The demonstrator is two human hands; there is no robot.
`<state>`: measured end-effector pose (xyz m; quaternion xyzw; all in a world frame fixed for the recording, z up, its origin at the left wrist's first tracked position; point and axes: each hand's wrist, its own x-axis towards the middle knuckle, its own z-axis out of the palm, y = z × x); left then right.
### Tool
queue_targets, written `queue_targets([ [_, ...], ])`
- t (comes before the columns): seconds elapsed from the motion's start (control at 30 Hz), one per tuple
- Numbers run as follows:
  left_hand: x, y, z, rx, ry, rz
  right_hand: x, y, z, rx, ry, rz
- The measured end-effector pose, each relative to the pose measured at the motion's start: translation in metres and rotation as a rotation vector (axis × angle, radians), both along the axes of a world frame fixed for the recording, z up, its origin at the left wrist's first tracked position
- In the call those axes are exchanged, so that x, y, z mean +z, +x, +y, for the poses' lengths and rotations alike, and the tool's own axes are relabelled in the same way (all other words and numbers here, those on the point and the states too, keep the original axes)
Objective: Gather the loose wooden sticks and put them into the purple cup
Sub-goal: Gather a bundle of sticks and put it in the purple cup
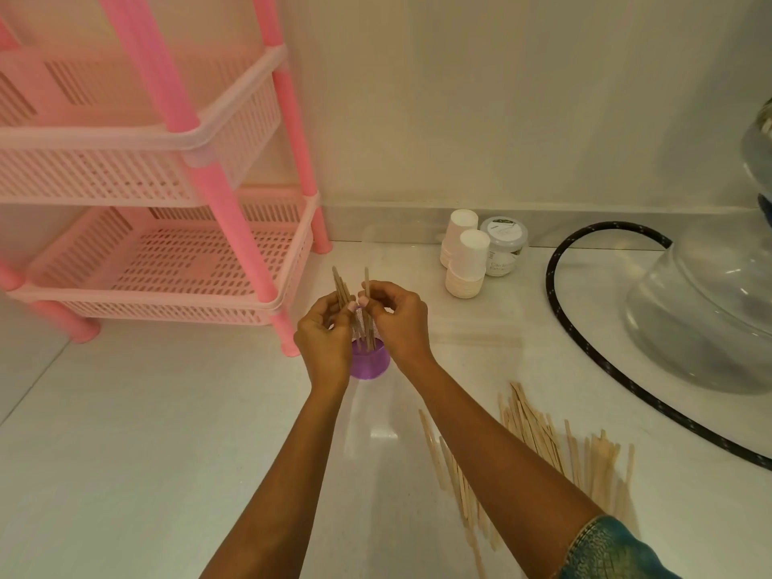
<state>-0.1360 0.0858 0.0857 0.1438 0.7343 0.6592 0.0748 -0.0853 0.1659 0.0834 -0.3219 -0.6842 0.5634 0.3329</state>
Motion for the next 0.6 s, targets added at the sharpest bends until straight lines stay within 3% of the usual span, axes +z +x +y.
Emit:
queue_targets([
  [0.37,0.001,-0.002,-0.001,0.013,0.027,-0.037,0.002,0.001,0.002,-0.021,0.016,-0.014],
  [0.6,0.006,0.006,-0.002,0.033,0.063,0.059,0.006,0.012,0.009,-0.042,0.042,0.014],
])
